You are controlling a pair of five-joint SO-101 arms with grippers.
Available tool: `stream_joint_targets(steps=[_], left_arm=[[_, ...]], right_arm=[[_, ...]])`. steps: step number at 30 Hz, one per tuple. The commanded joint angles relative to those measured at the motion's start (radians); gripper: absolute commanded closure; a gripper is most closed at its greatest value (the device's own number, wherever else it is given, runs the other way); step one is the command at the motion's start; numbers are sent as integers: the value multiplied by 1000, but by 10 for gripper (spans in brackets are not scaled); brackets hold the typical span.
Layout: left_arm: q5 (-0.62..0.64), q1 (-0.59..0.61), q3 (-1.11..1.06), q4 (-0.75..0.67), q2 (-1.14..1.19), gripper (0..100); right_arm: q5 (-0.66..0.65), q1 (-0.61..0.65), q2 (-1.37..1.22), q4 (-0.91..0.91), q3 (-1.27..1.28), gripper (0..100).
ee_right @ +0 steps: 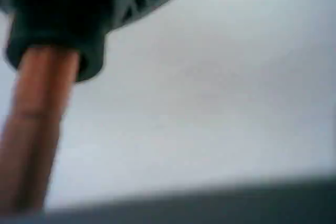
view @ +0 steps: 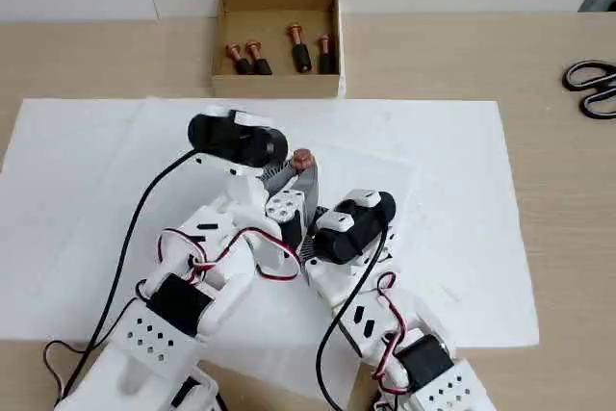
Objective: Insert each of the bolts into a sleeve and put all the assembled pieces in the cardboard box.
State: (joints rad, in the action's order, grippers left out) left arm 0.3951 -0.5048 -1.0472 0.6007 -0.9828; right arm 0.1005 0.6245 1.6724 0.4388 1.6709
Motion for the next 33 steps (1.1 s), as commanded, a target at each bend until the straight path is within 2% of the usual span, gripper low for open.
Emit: stream_joint_targets(steps=[1,9,13,16,23,29,33], left_arm=[[8,-2,10,80,-20,995],[6,-3,10,137,-20,984],[12,-2,8,137,-20,855],[78,2,36,152,-21,796],[83,15,286,382,-15,794],[63,158,444,551,-17,793],[-9,213,509,700,-15,793]], right_arm=[[2,1,22,1,-14,995],[2,-1,22,1,-14,995],[2,-1,22,1,-12,995],[2,-1,22,-1,-12,995],[2,-1,22,-1,-11,995],[0,-5,13,1,-17,995],[-2,-88,12,68,-55,995]])
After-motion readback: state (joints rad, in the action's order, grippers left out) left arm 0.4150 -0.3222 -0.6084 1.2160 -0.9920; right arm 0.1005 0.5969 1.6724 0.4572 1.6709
